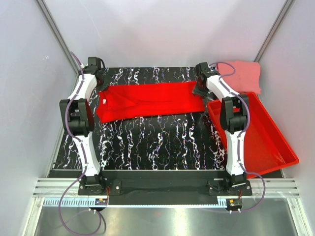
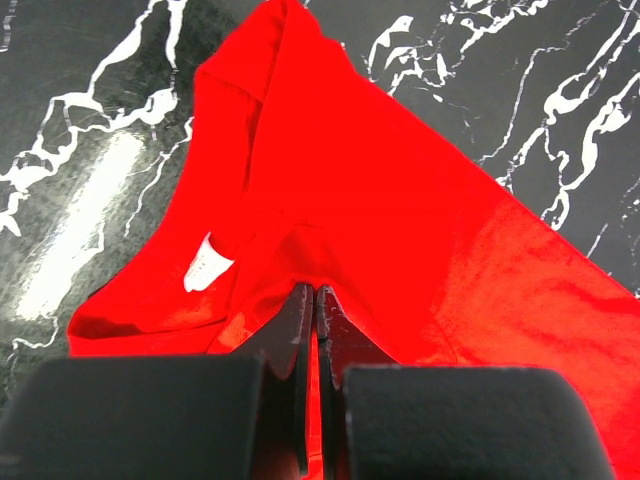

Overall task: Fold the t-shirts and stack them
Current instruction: Fold the tshirt

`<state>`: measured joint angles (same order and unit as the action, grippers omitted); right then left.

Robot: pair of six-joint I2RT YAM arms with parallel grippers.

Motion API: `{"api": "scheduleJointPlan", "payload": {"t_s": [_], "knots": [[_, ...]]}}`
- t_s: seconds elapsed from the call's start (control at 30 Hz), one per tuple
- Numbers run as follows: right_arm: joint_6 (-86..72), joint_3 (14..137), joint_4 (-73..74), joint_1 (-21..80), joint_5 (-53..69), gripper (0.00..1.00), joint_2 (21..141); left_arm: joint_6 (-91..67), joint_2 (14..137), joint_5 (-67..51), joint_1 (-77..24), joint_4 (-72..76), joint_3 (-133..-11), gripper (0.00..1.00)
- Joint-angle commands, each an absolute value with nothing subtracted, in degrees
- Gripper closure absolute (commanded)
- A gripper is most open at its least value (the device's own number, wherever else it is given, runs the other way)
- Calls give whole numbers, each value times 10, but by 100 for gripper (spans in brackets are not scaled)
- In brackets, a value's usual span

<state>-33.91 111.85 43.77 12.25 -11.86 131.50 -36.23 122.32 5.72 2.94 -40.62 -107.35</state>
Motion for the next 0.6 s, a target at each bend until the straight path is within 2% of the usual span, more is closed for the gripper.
{"api": "scheduleJointPlan", "payload": {"t_s": [0.0, 0.23, 0.4, 0.57], "knots": [[-321, 1090, 367, 123, -21, 55, 1239, -356, 1225, 26, 34, -374, -1098, 100], [-319, 1099, 299, 208, 35, 45, 1224, -367, 1246, 15, 36, -402, -1118, 100], [-294, 1177, 299, 270, 101, 46, 1280, -364, 1250, 4, 44, -383, -1126, 100], [-284, 1172, 246, 287, 134, 46, 1281, -342, 1246, -77, 45, -324, -1121, 100]]}}
